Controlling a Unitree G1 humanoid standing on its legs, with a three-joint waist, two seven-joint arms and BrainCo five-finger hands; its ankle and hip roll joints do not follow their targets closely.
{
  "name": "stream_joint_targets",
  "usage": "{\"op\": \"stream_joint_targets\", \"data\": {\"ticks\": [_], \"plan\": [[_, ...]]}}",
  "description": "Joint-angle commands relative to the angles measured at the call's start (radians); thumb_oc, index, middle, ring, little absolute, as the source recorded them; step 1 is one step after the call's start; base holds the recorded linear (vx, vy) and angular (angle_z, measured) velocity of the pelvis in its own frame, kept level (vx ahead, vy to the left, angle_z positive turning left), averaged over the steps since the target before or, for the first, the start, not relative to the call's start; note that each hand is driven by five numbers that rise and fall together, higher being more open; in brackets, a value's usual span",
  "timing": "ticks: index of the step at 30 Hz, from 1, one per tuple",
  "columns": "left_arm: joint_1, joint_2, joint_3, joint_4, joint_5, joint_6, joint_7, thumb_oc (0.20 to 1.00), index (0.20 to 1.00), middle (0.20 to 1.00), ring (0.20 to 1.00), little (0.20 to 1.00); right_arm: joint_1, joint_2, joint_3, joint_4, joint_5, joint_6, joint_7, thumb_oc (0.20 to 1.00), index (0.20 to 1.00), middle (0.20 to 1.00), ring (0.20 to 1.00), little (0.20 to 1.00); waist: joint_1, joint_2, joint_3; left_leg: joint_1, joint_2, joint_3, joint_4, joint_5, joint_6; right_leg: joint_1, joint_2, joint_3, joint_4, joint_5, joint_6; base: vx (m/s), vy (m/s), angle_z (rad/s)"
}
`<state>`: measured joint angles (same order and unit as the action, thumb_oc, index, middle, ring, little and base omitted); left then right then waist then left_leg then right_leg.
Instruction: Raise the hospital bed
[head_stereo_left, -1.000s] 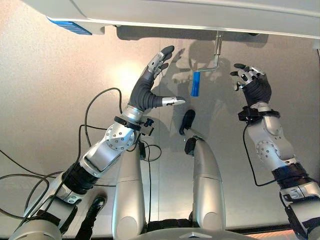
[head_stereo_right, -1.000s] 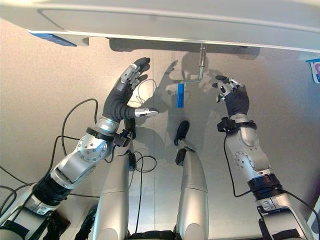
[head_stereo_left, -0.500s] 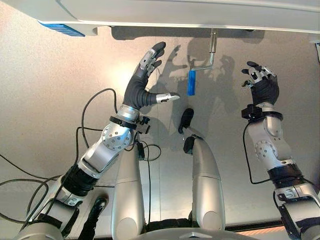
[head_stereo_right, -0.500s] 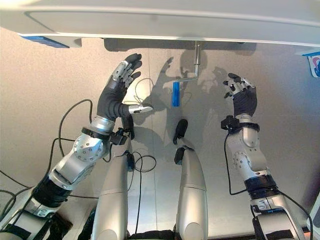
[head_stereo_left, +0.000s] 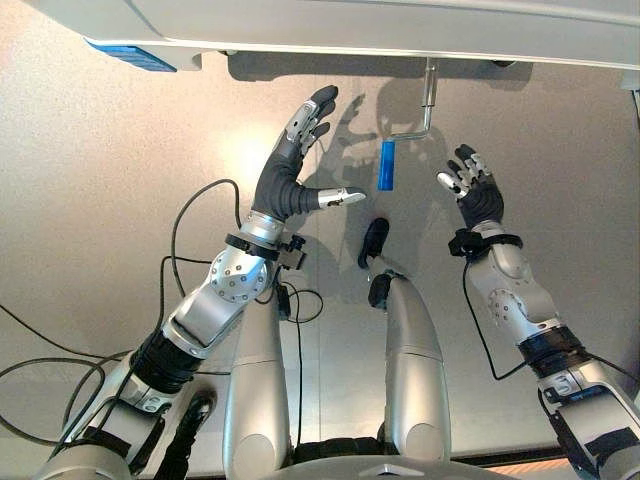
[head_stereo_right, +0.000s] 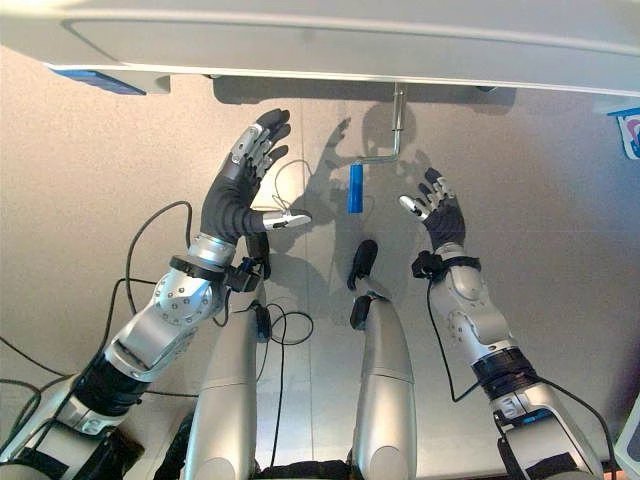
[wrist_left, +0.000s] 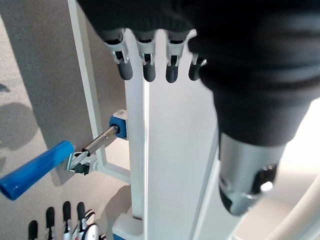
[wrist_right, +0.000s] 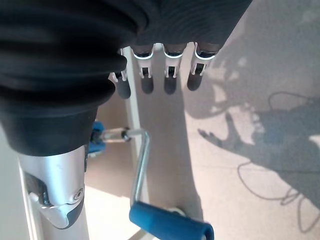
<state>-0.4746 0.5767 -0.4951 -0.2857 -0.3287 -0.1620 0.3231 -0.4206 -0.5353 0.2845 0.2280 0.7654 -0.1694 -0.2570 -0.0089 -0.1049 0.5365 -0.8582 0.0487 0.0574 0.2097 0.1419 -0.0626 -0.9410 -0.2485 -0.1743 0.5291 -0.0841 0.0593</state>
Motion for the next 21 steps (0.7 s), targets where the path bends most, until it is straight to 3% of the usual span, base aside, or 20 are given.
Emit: {"op": "stream_joint_targets", "data": {"ticks": [1, 4, 9, 13, 21], "plan": [[0.016, -0.061, 0.005, 0.006, 0.017, -0.049, 0.005, 1.0, 1.0, 1.0, 1.0, 1.0, 0.021, -0.011, 0.006, 0.0, -0.115, -0.009, -0.001, 1.0, 1.0, 1.0, 1.0, 1.0, -0.022, 0.064, -0.017, 0.065, 0.025, -0.041, 0.006, -0.049, -0.023, 0.095, -0.031, 0.006, -0.174, 0.172, 0.106, 0.0, 0.0, 0.0], [0.041, -0.042, 0.021, 0.082, 0.102, -0.037, 0.003, 1.0, 1.0, 1.0, 1.0, 1.0, 0.061, 0.034, 0.006, 0.043, -0.12, -0.008, 0.012, 1.0, 1.0, 1.0, 1.0, 1.0, -0.018, 0.067, -0.017, 0.116, 0.025, -0.039, -0.013, -0.046, -0.025, 0.142, -0.031, 0.004, -0.189, 0.175, 0.108, 0.0, 0.012, 0.0], [0.097, 0.001, 0.055, 0.068, 0.099, -0.053, -0.016, 1.0, 1.0, 1.0, 1.0, 1.0, 0.085, 0.052, 0.045, 0.118, -0.119, 0.034, 0.053, 1.0, 1.0, 1.0, 1.0, 1.0, -0.006, 0.074, -0.017, 0.192, 0.021, -0.031, -0.043, -0.038, -0.03, 0.221, -0.042, -0.007, -0.218, 0.19, 0.115, 0.0, 0.0, 0.0], [0.092, -0.014, 0.036, 0.055, 0.075, -0.054, -0.027, 1.0, 1.0, 1.0, 1.0, 1.0, 0.044, 0.083, 0.1, 0.163, -0.075, 0.057, 0.078, 1.0, 1.0, 1.0, 1.0, 1.0, 0.008, 0.084, -0.017, 0.215, 0.018, -0.029, -0.072, -0.027, -0.033, 0.244, -0.048, -0.016, -0.252, 0.203, 0.118, -0.01, 0.006, 0.01], [0.078, -0.04, 0.007, 0.0, 0.079, -0.045, -0.023, 1.0, 1.0, 1.0, 1.0, 1.0, -0.054, 0.109, 0.165, 0.113, 0.083, 0.037, 0.075, 1.0, 1.0, 1.0, 1.0, 1.0, 0.024, 0.091, -0.017, 0.187, 0.013, -0.041, -0.059, -0.027, -0.029, 0.229, -0.056, -0.02, -0.254, 0.206, 0.118, 0.0, 0.001, 0.01]]}}
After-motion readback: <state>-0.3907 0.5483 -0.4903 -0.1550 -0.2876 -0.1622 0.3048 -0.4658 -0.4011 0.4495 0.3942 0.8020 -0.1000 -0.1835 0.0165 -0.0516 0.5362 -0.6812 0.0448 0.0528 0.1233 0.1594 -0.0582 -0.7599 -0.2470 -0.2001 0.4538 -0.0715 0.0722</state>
